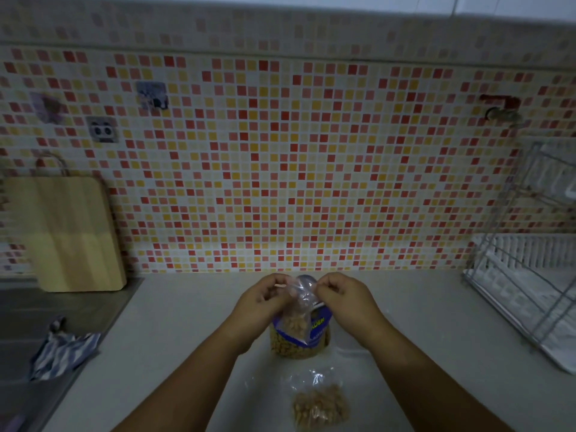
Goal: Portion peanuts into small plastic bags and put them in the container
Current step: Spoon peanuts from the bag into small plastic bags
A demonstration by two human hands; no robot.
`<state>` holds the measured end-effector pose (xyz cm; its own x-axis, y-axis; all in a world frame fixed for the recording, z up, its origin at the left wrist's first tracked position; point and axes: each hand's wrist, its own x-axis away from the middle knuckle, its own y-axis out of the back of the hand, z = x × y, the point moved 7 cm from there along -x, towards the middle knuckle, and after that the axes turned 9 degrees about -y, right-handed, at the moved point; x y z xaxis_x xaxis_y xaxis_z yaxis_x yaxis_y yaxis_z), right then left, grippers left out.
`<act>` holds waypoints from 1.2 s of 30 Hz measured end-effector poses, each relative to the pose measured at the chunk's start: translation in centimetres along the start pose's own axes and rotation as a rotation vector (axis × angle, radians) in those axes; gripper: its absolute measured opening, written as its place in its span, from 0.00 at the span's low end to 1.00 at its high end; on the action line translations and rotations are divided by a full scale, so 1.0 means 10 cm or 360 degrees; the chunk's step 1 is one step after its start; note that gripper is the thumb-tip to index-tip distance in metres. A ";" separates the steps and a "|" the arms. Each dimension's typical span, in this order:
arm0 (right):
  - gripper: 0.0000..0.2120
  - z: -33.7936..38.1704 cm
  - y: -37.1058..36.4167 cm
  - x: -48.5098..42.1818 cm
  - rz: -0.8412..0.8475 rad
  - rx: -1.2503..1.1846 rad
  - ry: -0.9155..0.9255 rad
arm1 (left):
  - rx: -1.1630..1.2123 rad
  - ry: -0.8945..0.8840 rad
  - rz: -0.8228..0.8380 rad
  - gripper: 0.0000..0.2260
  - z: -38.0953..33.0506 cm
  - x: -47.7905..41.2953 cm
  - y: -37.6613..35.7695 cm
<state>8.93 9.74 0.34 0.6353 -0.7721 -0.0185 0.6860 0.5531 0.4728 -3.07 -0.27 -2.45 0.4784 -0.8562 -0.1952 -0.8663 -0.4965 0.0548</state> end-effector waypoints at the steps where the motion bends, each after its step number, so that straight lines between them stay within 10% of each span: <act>1: 0.10 -0.03 0.00 0.02 0.0014 -0.0016 -0.0019 | 0.0022 0.0022 -0.0013 0.05 0.02 0.03 0.02; 17: 0.09 -1.03 -0.55 0.38 0.0549 -0.0109 -0.0485 | 0.0120 0.0707 0.0289 0.03 0.98 0.57 -0.02; 21: 0.09 -1.37 -0.71 0.43 0.0623 -0.0066 -0.0719 | -0.0791 0.0677 0.0017 0.03 1.42 0.54 0.38; 25: 0.10 -1.49 -0.86 0.37 0.0569 0.0183 -0.0718 | -0.1505 0.0655 0.0289 0.25 1.77 0.55 0.42; 36: 0.05 -1.47 -1.09 0.22 0.0204 0.0720 -0.0314 | -0.1511 0.0670 0.0169 0.05 1.71 0.36 0.60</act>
<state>8.11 6.61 -17.78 0.5953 -0.7755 0.2105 0.3568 0.4899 0.7954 -8.97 -3.88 -19.60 0.5758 -0.7921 0.2029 -0.5248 -0.1678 0.8345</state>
